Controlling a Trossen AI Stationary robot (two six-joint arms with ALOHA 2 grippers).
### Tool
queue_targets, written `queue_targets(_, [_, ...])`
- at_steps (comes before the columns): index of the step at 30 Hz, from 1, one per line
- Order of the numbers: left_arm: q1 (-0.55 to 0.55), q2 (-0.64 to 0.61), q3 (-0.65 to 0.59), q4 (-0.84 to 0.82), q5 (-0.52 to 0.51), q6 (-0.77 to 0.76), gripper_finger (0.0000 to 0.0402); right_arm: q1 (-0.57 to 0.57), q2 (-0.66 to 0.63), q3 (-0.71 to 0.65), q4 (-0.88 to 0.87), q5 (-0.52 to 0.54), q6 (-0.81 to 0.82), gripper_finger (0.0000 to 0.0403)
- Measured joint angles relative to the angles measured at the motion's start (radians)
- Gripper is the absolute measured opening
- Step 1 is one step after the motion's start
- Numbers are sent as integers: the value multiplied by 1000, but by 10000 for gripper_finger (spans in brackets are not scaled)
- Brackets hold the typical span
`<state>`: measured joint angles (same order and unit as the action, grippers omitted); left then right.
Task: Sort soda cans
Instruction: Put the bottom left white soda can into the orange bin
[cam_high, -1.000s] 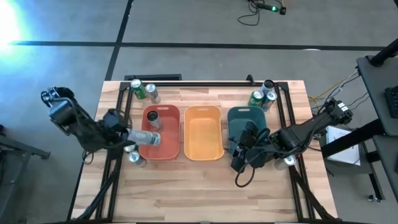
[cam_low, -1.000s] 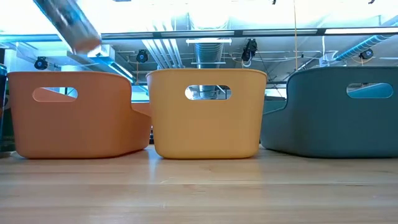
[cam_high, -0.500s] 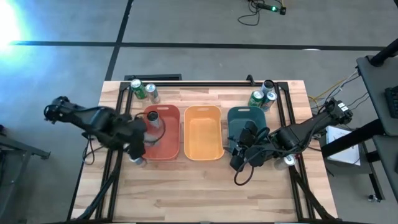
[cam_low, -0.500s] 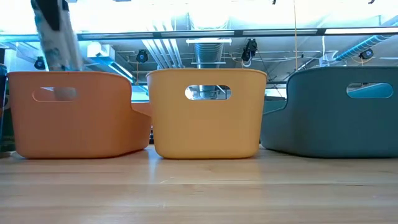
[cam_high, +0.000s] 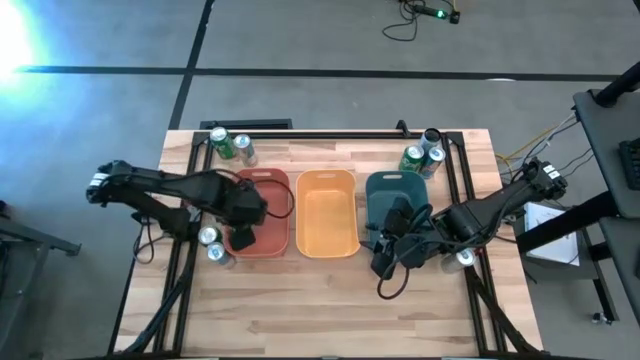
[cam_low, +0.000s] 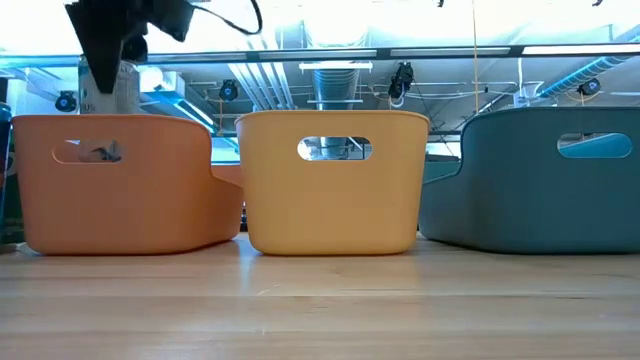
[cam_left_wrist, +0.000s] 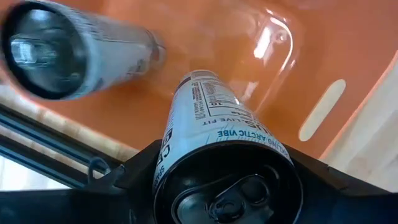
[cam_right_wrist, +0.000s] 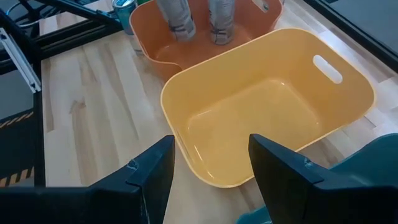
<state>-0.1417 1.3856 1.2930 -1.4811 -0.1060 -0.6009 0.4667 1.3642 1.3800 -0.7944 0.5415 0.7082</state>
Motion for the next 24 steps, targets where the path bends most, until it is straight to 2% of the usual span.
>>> queue_targets(10, [82,81,-11,55,23,81,242,0,0,0,-3,-23,17,201])
queue_targets(16, [155,33,-95,159,114,102,243,4,0,0,-14,-29,50,201])
queue_targets(24, [207,5,-174,178,123,112,243,4,0,0,-15,-28,50,201])
